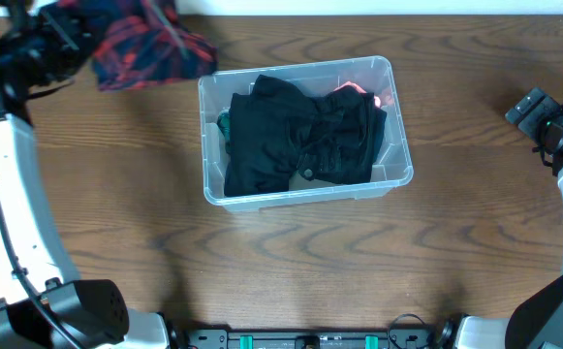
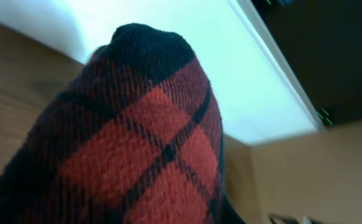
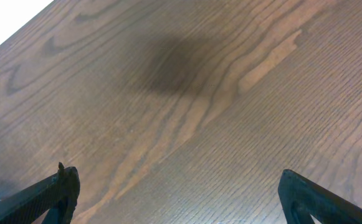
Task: Pack container
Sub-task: 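Carry the plaid shirt over the container and lower it onto the garments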
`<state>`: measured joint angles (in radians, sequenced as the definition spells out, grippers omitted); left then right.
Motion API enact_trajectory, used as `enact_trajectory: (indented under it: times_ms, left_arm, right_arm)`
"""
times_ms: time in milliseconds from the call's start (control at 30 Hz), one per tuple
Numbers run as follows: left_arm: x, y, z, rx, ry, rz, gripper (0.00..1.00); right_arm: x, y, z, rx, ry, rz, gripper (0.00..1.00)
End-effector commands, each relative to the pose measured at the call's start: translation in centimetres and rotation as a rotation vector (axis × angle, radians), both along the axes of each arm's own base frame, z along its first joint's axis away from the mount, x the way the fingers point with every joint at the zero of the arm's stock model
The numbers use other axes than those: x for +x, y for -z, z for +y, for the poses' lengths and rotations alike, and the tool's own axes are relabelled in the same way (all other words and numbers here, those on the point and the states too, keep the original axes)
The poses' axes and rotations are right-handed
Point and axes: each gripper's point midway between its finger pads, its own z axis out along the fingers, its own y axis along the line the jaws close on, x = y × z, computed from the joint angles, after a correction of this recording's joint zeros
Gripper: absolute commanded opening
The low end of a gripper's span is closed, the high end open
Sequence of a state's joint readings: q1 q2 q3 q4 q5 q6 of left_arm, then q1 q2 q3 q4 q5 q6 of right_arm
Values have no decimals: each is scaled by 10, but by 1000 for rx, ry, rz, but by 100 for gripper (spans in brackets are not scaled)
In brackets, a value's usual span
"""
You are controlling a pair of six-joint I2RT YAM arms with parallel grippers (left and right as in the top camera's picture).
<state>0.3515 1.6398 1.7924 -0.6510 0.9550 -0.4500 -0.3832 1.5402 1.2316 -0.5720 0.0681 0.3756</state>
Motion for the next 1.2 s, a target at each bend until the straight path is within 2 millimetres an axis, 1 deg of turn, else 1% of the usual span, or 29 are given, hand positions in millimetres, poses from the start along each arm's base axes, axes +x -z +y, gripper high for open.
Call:
enact_trajectory:
  times_ms: [0,67,233,400,500,600,800,900,1000,1167]
  left_arm:
    - [-25,-39,-45,-62,155,-78,6]
    - [-33,-46,-60,-86,223,-94,6]
    - [-54,-61,-85,-147,366,-124,6]
    - [-86,-78,-117,-223,580,-171,6]
    - [-100,-83,-138,-249,677,-178,6]
    - [-108,-83,-158,-242,743,-193,6]
    - [-119,-77,-200,-212,820,-187,6]
    - [-120,-68,-219,-174,825,-174,6]
    - [-115,-54,-234,-127,794,-145,6]
    - [-97,-24,-250,-50,718,-80,6]
  right_arm:
    - [2,-5,-4,-4,19,-11,99]
    - [2,-5,-4,-4,19,-11,99]
    - [2,-5,-4,-4,19,-11,99]
    - [2,-5,-4,-4,19,-11,99]
    - [2,-5,-4,-4,19,-11,99]
    - [2,-5,-4,-4,19,-11,99]
    - [2,-5,-4,-4,19,-11,99]
    - [2,-5,-4,-4,19,-11,99]
    - [2,-5,-4,-4,19,-11,99]
    - [2,-5,-4,-4,19,-11,99]
